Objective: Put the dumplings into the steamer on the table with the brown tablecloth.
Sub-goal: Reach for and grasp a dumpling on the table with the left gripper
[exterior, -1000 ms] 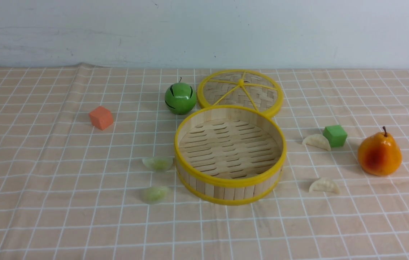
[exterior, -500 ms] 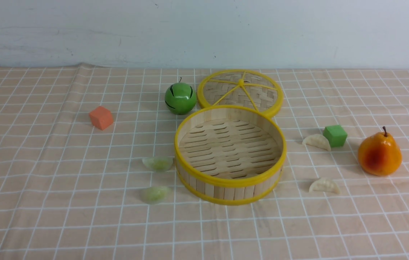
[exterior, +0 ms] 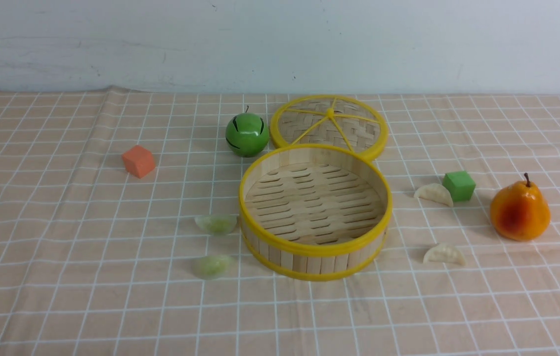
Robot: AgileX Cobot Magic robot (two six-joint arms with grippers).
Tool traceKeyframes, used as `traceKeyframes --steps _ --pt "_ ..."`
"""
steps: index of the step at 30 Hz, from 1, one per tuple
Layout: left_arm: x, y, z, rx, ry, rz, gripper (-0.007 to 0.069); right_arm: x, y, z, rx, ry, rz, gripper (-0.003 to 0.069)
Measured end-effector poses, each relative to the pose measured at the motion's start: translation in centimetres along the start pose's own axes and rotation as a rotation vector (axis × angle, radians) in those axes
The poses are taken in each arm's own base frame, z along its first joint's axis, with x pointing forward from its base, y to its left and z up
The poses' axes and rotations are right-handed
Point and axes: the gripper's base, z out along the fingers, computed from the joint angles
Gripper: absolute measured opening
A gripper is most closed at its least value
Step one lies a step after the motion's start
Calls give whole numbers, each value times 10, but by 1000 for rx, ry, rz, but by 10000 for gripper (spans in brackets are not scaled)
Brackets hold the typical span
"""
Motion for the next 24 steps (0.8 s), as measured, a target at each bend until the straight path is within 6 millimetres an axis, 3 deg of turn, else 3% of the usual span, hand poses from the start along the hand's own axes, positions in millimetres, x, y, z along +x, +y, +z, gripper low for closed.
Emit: traceKeyframes --steps 5,9,10,11,16,19,22,24 --pt "-10 -2 -1 21 -114 0 238 -12 -4 0 56 -157 -100 103" --pt "-19 -4 -2 42 -214 -28 238 -47 -4 -14 109 -573 -197 108" --pt "-20 -4 -2 44 -218 -32 238 -49 -4 -15 111 -591 -203 108" --pt "-23 -4 -3 57 -253 -80 238 -59 -2 -23 120 -743 -221 110" --pt "-36 -6 -8 148 -389 -368 238 -82 1 -55 129 -1177 -210 116" --pt "-44 -8 -10 197 -439 -483 237 -89 -1 -66 117 -1273 -151 119" --pt "-58 -11 -11 215 -452 -486 222 -100 -3 -72 93 -1285 -94 120" --pt "-93 -17 -11 231 -482 -436 176 -115 -5 -79 69 -1267 -50 121"
